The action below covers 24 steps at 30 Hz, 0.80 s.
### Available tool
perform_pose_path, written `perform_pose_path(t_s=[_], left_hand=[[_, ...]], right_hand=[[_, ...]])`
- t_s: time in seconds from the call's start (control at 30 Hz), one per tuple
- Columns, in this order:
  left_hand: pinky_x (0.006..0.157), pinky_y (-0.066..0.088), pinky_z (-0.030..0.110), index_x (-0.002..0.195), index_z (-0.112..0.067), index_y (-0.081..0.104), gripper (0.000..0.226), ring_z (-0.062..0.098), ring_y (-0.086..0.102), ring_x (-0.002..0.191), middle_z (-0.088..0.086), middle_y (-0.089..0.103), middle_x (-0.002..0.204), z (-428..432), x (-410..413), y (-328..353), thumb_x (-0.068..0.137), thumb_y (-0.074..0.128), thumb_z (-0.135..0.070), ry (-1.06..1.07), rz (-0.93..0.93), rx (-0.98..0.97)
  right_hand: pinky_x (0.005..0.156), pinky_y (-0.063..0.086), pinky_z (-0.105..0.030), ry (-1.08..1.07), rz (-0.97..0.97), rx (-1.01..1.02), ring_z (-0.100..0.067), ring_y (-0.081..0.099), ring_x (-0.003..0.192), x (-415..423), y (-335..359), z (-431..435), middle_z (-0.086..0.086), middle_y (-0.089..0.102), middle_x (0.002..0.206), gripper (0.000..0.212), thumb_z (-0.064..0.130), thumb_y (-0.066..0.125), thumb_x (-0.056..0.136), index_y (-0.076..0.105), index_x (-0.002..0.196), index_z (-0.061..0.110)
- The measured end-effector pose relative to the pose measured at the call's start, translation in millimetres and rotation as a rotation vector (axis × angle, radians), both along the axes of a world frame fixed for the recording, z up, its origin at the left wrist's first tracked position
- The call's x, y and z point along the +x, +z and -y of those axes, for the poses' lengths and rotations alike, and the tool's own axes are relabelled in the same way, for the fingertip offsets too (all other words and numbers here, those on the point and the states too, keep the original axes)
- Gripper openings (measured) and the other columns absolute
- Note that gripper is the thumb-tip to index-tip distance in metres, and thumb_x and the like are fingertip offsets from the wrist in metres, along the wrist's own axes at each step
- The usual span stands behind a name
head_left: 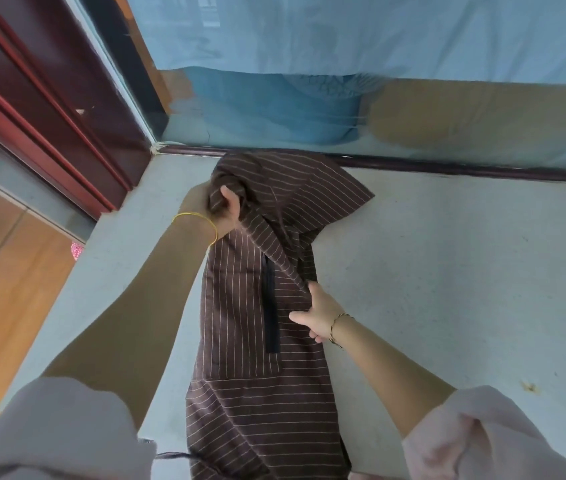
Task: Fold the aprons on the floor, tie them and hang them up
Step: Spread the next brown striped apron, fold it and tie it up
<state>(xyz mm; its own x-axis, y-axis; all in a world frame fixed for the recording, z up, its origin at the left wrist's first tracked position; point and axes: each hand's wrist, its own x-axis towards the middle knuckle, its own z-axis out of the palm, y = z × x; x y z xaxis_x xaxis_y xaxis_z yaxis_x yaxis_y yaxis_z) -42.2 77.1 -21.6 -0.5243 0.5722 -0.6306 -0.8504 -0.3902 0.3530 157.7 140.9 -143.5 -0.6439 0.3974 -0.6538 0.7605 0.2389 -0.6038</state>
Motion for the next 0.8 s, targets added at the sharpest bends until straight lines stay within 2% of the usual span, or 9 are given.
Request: perform_pose_path(t_s=[0.1,0.2,0.27,0.37,0.43,0.53,0.67,0.73,0.8], left_hand=[[0.042,0.053,0.026,0.093,0.003,0.059,0.025,0.027,0.063,0.065,0.015,0.063,0.082,-7,-9,9,0.099,0.04,-0.012,0.193,-0.019,0.02],[0.082,0.054,0.039,0.127,0.003,0.05,0.035,0.033,0.056,0.114,0.019,0.058,0.122,-4,-24,-1,0.102,0.031,-0.013,0.355,-0.119,-0.149],[0.092,0.048,0.033,0.139,-0.001,0.038,0.041,0.028,0.048,0.127,0.014,0.048,0.137,4,-33,-12,0.101,0.031,-0.015,0.344,-0.25,-0.385],[0.063,0.05,0.024,0.122,-0.008,0.052,0.029,0.021,0.061,0.094,0.005,0.054,0.101,8,-33,-29,0.099,0.041,-0.021,0.219,-0.359,-0.623],[0.064,0.05,0.029,0.112,-0.009,0.052,0.02,0.016,0.056,0.077,0.004,0.052,0.094,2,-26,-30,0.095,0.049,-0.019,0.148,-0.369,-0.7],[0.083,0.052,0.037,0.131,-0.007,0.045,0.043,0.021,0.058,0.098,0.009,0.05,0.121,-9,-20,-37,0.089,0.052,-0.016,0.063,-0.648,-0.838],[0.081,0.051,0.027,0.113,-0.007,0.063,0.027,0.025,0.06,0.094,0.005,0.062,0.105,-20,9,-37,0.088,0.052,-0.005,-0.35,-1.216,-0.879],[0.082,0.047,0.028,0.103,-0.012,0.066,0.02,0.022,0.057,0.092,0.003,0.061,0.097,-26,28,-41,0.089,0.052,-0.006,-0.637,-1.392,-0.809],[0.087,0.042,0.027,0.105,-0.016,0.063,0.021,0.02,0.054,0.099,0.006,0.058,0.104,-32,45,-56,0.091,0.05,-0.006,-0.939,-1.545,-0.793]], right_hand=[[0.068,0.054,-0.027,0.063,0.02,0.137,-0.015,0.051,0.067,4,-7,3,-0.002,0.052,0.084,0.012,0.025,0.051,0.095,0.049,0.095,0.014],[0.055,0.04,-0.019,-0.134,-0.071,0.207,-0.013,0.046,0.061,5,-1,-12,0.001,0.047,0.068,0.026,0.022,0.049,0.094,0.045,0.069,0.017],[0.051,0.032,-0.022,-0.377,-0.168,0.273,-0.017,0.044,0.064,4,18,-33,0.0,0.045,0.066,0.028,0.015,0.047,0.094,0.043,0.066,0.015],[0.065,0.033,-0.026,-0.655,-0.348,0.503,-0.018,0.046,0.077,-6,58,-63,-0.005,0.052,0.084,0.015,0.013,0.044,0.095,0.055,0.088,0.005],[0.069,0.036,-0.025,-0.726,-0.534,0.69,-0.017,0.049,0.083,-17,84,-71,-0.006,0.055,0.093,0.018,0.014,0.045,0.095,0.059,0.1,0.004],[0.067,0.039,-0.025,-0.321,-0.66,0.932,-0.015,0.053,0.081,-23,100,-55,-0.001,0.057,0.091,0.011,0.019,0.049,0.093,0.059,0.093,0.015],[0.08,0.048,-0.032,0.643,0.171,0.452,-0.026,0.058,0.099,4,49,-19,-0.007,0.058,0.109,0.031,0.036,0.052,0.092,0.055,0.109,0.01],[0.074,0.047,-0.03,0.678,0.331,0.271,-0.026,0.059,0.093,19,32,-10,-0.005,0.06,0.096,0.035,0.041,0.051,0.092,0.057,0.1,0.009],[0.072,0.048,-0.028,0.477,0.215,0.372,-0.021,0.061,0.089,27,32,-18,-0.003,0.061,0.088,0.027,0.037,0.046,0.096,0.06,0.093,0.014]])
